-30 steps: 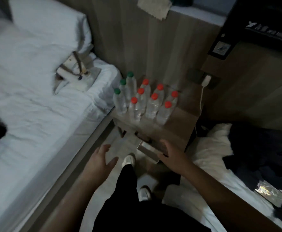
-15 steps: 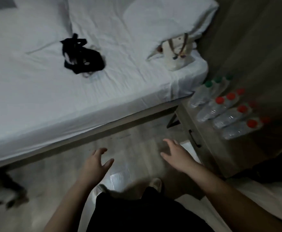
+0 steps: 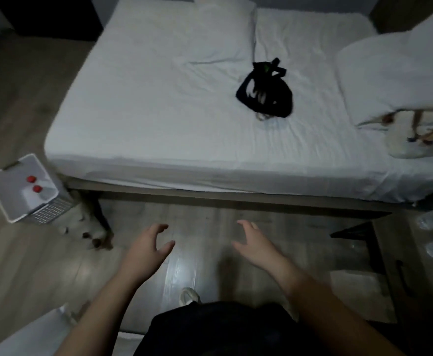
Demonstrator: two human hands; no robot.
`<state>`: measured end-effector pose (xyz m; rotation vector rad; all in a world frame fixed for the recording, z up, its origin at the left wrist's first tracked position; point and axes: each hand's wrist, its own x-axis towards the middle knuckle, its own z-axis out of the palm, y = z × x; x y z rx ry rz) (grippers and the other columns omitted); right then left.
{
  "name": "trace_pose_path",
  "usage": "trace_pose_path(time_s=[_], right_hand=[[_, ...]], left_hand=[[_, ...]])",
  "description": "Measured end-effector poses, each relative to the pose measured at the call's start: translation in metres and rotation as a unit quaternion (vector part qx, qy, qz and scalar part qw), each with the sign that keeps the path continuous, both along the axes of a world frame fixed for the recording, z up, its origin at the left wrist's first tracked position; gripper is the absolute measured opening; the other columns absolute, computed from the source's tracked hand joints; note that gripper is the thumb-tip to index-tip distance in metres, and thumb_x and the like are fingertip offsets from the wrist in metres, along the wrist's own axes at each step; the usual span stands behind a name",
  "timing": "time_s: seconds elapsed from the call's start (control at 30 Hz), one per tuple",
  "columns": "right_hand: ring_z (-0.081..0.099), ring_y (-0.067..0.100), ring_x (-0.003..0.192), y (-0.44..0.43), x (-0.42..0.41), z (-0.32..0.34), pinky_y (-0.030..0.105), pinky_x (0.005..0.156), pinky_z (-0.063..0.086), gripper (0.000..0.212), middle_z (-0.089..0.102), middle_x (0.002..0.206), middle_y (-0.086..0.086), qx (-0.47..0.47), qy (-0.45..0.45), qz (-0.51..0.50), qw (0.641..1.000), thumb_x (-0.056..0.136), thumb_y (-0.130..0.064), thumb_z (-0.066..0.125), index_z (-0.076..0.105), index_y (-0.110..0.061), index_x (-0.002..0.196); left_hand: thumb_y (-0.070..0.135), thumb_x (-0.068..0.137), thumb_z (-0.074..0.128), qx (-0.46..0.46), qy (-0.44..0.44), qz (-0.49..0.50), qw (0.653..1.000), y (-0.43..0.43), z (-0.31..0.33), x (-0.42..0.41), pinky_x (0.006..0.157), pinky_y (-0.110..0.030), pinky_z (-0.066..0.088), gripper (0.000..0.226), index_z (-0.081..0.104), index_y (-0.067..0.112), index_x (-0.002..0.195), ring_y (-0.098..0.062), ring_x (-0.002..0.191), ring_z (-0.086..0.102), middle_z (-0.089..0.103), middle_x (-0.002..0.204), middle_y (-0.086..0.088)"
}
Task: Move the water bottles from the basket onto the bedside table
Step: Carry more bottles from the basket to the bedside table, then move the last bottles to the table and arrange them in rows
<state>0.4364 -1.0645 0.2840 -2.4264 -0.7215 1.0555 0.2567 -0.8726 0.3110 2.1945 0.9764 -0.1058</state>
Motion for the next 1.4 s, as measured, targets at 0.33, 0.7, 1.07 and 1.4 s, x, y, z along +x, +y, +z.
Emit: trace_pose_path(time_s=[0.33,0.7,1.07,1.4], right_hand=[[0.042,0.024,0.13,0.154,-0.044,0.01,0.022,0.102,0.031,0.061,0.039,0.143,0.012,0.013,-0.022,0.153,0.988,0.087,-0.023,0.059,0.033,-0.012,0.142],[0.042,0.024,0.131,0.306,-0.015,-0.024,0.031,0.107,0.035,0.063,0.039,0.146,0.01,0.008,-0.009,0.228,0.974,0.087,-0.029,0.058,0.031,-0.016,0.143],[0.043,0.026,0.13,0.504,-0.026,-0.032,0.037,0.109,0.035,0.064,0.039,0.145,0.012,0.01,0.005,0.37,0.929,0.086,-0.028,0.057,0.032,-0.012,0.143],[0.051,0.031,0.12,0.636,-0.123,-0.047,0.037,0.097,0.043,0.061,0.039,0.143,0.012,-0.014,0.003,0.393,0.92,0.089,-0.029,0.056,0.03,-0.017,0.143]], left_hand=[[0.028,0.084,0.065,-0.011,-0.027,0.121,0.992,0.089,-0.007,-0.087,0.098,-0.032,0.041,0.043,0.053,0.017,0.125,-0.017,0.116,0.052,0.057,0.126,-0.003],[0.029,0.083,0.065,-0.007,-0.015,0.204,0.979,0.201,-0.029,-0.093,0.094,-0.031,0.043,0.04,0.056,0.017,0.12,-0.018,0.11,0.055,0.059,0.116,-0.003],[0.022,0.081,0.068,-0.02,0.001,0.314,0.949,0.335,-0.039,-0.099,0.092,-0.034,0.044,0.04,0.058,0.012,0.119,-0.025,0.11,0.056,0.06,0.117,-0.008],[0.013,0.08,0.068,-0.049,0.008,0.316,0.947,0.471,-0.074,-0.189,0.093,-0.036,0.046,0.037,0.059,0.009,0.115,-0.028,0.107,0.059,0.061,0.118,-0.011]])
